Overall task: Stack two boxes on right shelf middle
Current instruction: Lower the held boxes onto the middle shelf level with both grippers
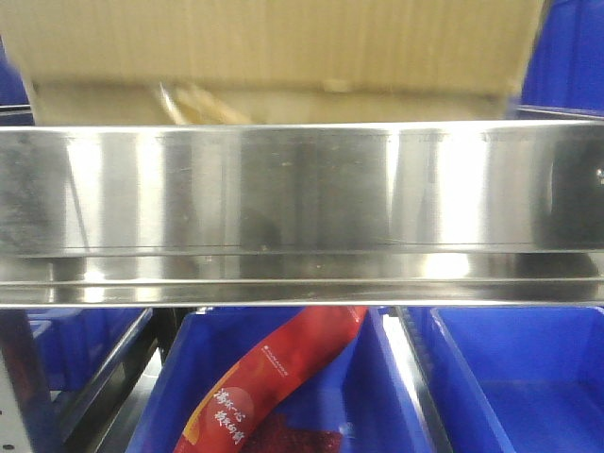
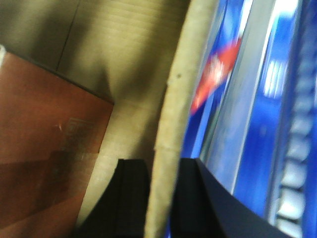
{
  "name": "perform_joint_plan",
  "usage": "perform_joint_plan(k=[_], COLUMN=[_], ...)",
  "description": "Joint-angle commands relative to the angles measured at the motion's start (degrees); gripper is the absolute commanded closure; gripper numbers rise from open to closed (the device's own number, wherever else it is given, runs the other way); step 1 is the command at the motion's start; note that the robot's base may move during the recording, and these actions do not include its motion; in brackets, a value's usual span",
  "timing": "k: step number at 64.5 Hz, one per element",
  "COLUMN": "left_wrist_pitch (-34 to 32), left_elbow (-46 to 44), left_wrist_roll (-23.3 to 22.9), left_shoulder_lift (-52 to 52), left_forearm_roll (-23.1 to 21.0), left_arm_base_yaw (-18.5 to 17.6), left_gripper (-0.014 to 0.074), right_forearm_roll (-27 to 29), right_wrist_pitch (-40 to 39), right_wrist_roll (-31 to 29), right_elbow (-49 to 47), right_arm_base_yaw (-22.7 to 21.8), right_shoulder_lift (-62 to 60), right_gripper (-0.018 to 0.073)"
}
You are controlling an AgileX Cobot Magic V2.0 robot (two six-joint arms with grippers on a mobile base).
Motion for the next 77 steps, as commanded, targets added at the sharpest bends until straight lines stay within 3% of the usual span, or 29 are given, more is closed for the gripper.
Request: perform_joint_plan(k=[1,7,13,25,27,50,55,62,72,77], left_wrist_pitch=[-2.78,-2.78,-2.78,-2.78,-2.78,-2.78,-2.78,-3.21,-9.80,-14.20], left_elbow=[1.38,2.74,2.90,2.90,2.78,2.78,3.39,7.25,17.85,24.01], left_wrist_roll=[0.10,0.10,0.10,0.10,0.10,0.34,0.34,0.34,0.34,0.34], left_shoulder_lift=[-0.51,-0.38,-0.28,-0.28,-0.28,-5.85,-8.31,-13.57,-23.29,-28.46], left_forearm_roll=[2.70,3.25,3.25,3.25,3.25,2.15,2.15,2.15,2.15,2.27], left_arm_base_yaw=[0.51,0.51,0.51,0.51,0.51,0.51,0.51,0.51,0.51,0.51], left_gripper=[0.0708,0.0675,0.0538,0.0034,-0.0036,0.0209,0.0299,0.0448,0.0651,0.0707], right_forearm_roll=[-1.37,-1.37,-1.37,-1.37,-1.37,-1.10,-1.10,-1.10,-1.10,-1.10], right_wrist_pitch=[-1.60,-2.27,-2.36,-2.91,-3.29,-4.60,-4.12,-4.24,-7.28,-9.69], right_wrist_roll=[-0.54,-0.54,-0.54,-0.54,-0.54,-0.54,-0.54,-0.54,-2.10,-2.67], right_elbow=[-0.45,-0.45,-0.45,-0.71,-0.71,-0.71,-0.71,0.84,8.16,12.90], right_arm_base_yaw=[-0.65,-0.65,-0.65,-0.65,-0.65,-0.65,-0.65,-0.65,-0.65,-0.65], right_shoulder_lift=[-0.26,-0.26,-0.26,-0.48,-0.73,-8.47,-10.83,-14.40,-20.85,-24.11], right_gripper=[0.0708,0.0641,0.0468,-0.0005,-0.0017,0.0029,0.0134,0.0369,0.0729,0.0717])
